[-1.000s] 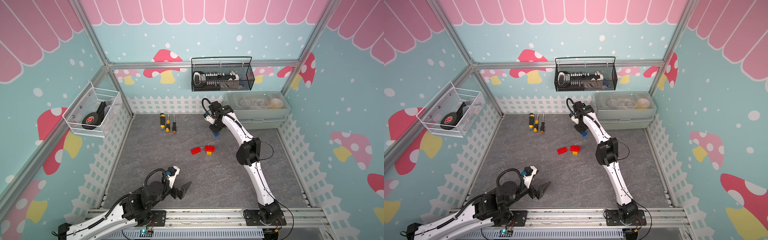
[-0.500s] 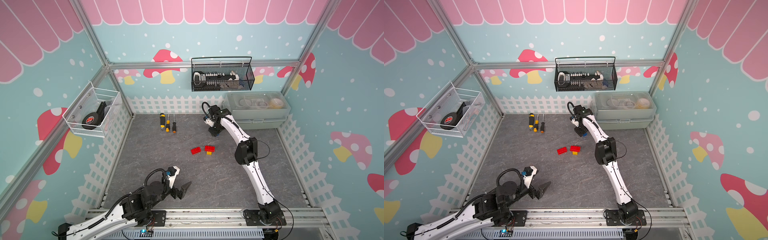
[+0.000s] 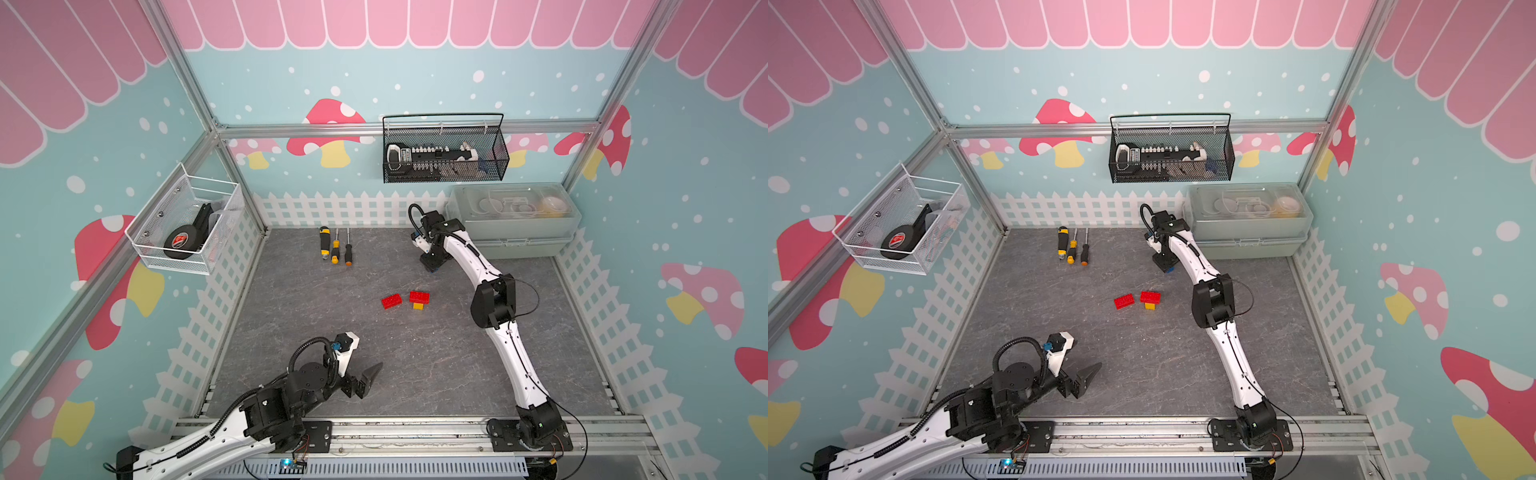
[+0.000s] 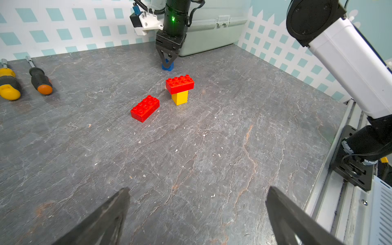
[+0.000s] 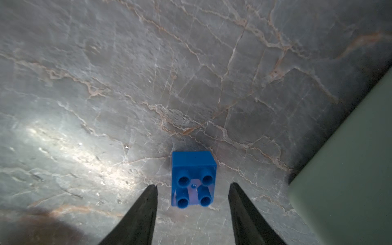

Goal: Assemble the letter f with lego
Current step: Pick up the lego brick from the center of the board.

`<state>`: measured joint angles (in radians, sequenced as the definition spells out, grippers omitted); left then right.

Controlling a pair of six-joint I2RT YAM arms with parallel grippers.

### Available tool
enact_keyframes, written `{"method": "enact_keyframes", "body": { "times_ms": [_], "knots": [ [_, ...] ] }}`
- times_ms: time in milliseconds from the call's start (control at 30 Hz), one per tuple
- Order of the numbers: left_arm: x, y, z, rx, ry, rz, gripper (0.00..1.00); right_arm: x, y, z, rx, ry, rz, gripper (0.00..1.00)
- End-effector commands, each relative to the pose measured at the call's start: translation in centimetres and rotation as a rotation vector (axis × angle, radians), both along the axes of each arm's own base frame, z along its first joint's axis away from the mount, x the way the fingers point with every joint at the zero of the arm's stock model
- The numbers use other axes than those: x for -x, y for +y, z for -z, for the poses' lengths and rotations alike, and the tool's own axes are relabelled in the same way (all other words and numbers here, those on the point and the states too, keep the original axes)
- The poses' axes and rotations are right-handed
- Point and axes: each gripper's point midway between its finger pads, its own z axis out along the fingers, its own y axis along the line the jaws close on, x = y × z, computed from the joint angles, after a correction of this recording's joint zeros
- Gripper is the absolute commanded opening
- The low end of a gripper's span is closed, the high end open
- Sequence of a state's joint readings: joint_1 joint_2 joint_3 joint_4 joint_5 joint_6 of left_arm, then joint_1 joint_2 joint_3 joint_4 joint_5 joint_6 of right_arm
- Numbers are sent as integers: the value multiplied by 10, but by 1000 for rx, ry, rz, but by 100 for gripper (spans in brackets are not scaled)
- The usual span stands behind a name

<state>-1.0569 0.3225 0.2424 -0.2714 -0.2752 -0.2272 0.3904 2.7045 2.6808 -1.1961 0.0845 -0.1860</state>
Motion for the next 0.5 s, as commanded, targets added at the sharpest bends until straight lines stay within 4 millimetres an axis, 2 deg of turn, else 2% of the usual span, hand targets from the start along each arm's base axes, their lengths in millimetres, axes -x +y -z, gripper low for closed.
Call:
{"method": "enact_keyframes", "body": {
  "times_ms": [0,233,367,467],
  "knots": [
    [-1,1,3,-16,-14,-5,99,2,-3,11,-12,30,21,56],
    [-1,1,4,-21,-12,-8,99,1,-3,13,-26,36,22,54],
    [-2,1,4,-21,-13,-8,99,4,-2,16,-33,52,15,47],
    [-1,1,4,-21,-12,-7,99,6,-1,18,-37,60,2,38]
  ]
}}
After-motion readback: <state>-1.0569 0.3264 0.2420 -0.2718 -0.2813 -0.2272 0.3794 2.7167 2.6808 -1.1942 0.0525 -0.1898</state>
